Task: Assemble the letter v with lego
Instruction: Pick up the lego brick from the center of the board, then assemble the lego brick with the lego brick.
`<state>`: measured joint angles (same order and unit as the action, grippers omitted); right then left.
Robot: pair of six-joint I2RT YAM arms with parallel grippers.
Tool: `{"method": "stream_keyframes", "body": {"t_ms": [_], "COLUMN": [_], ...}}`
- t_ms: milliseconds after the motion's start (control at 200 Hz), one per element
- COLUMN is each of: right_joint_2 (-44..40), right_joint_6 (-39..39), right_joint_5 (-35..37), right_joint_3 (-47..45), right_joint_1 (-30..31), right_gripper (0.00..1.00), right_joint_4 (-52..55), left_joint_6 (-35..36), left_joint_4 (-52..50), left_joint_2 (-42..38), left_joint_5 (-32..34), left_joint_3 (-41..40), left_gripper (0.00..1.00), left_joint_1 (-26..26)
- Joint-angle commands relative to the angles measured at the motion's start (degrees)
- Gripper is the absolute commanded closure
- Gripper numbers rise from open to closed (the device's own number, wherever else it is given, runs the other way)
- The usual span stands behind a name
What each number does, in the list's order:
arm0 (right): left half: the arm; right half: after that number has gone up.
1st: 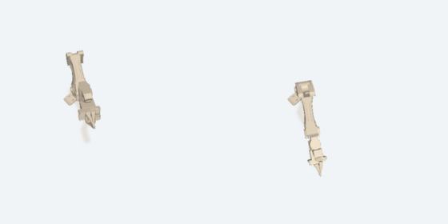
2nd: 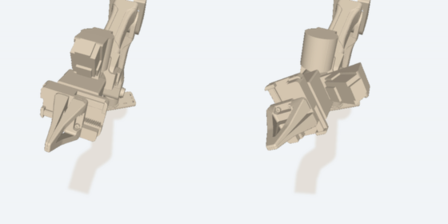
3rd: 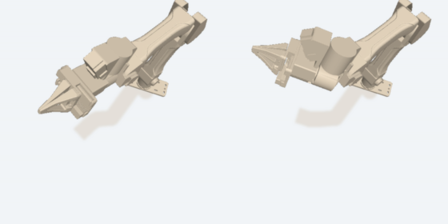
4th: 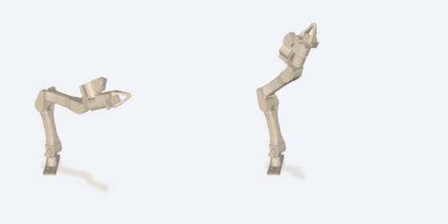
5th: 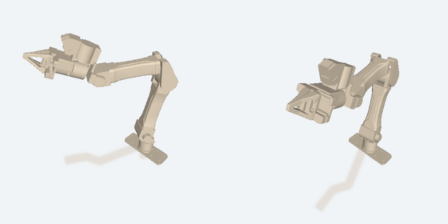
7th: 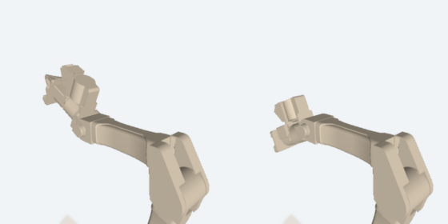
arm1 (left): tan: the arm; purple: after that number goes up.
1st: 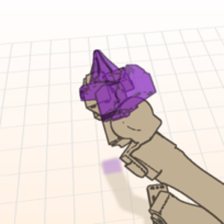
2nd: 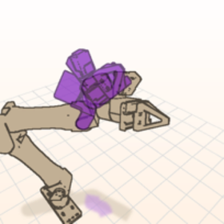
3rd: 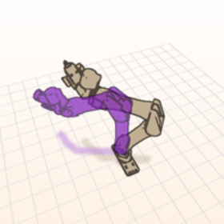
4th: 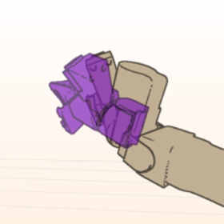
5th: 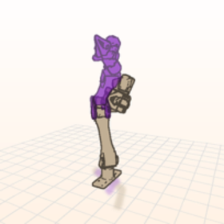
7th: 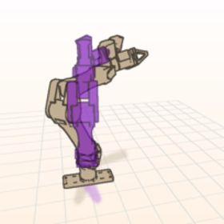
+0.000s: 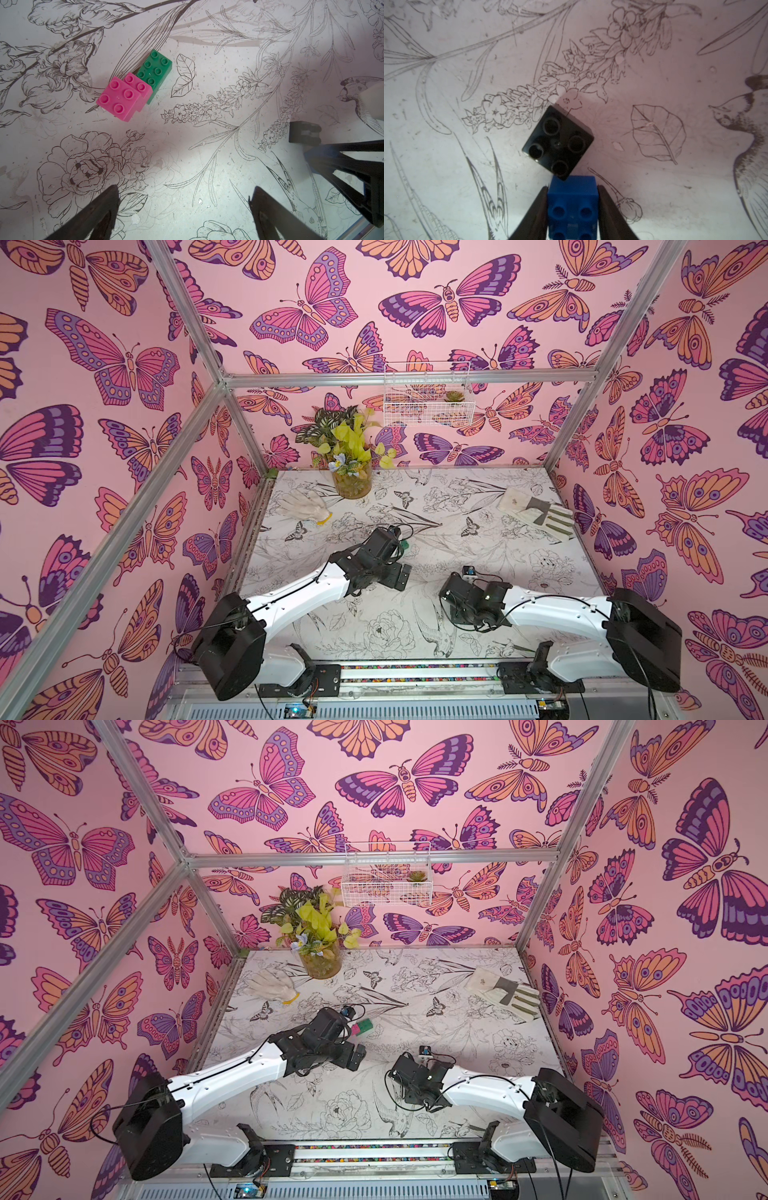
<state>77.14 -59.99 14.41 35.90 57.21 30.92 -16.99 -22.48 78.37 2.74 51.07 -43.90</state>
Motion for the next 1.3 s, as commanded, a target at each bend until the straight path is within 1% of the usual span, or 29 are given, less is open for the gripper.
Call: {"method": "stream_keyframes", "body": {"t_ms": [0,80,185,265,300,391,451,526,596,671,771,886,1067,1297], "right_joint_2": [-1.4,-1.6,-1.6,-1.2,-1.0,-0.3,0.9,1.8,2.8,4.1,5.6,5.0,6.0,10.4], "right_joint_6": [-0.1,0.5,2.3,4.5,5.8,10.2,15.8,20.6,24.4,27.3,28.7,29.9,34.2,35.8], "right_joint_5": [1.7,1.6,1.4,1.8,2.1,2.4,2.4,3.2,3.1,1.7,1.8,0.2,-4.6,-9.0], "right_joint_3": [-0.1,0.4,1.0,2.4,3.2,6.0,9.5,11.9,13.5,14.3,14.7,14.4,13.2,14.5], "right_joint_1": [0.6,0.6,0.6,0.6,0.6,0.3,0.1,-0.4,-2.0,-5.1,-8.3,-9.7,-9.8,-9.8], "right_gripper": [0.71,0.81,0.83,0.93,0.96,0.96,0.96,0.96,0.96,0.96,0.96,0.96,0.95,0.95], "right_joint_4": [2.7,3.7,4.8,7.2,8.4,11.3,15.0,17.6,18.9,18.7,18.6,17.4,16.0,14.3], "left_joint_6": [-0.1,-0.3,-0.5,-0.4,-0.4,-0.1,0.0,0.0,-0.3,-0.4,-0.6,-0.7,-0.9,-1.0], "left_joint_4": [0.0,0.0,0.1,0.1,0.1,0.1,0.0,0.0,0.1,0.1,0.1,0.1,-0.1,-0.2], "left_joint_2": [-0.6,-0.5,-0.5,-0.7,-0.8,-0.8,-0.8,-1.1,-1.4,-1.8,-2.9,-4.3,-4.9,-4.8], "left_joint_5": [-0.5,-0.9,-0.7,-1.0,-1.1,-0.8,-0.9,-1.1,-0.8,-0.9,-1.4,-0.9,-0.7,-0.5], "left_joint_3": [-1.1,-1.1,-1.3,-1.5,-1.6,-1.8,-1.8,-1.9,-2.3,-2.5,-3.1,-4.0,-4.5,-4.4], "left_gripper": [0.00,0.00,0.00,0.00,0.00,0.00,0.00,0.00,0.00,0.00,0.00,0.00,0.00,0.00], "left_joint_1": [-0.2,-0.2,-0.2,-0.2,-0.3,-0.2,-0.2,-0.3,-0.3,-0.3,-0.3,-0.3,-0.3,-0.4]}}
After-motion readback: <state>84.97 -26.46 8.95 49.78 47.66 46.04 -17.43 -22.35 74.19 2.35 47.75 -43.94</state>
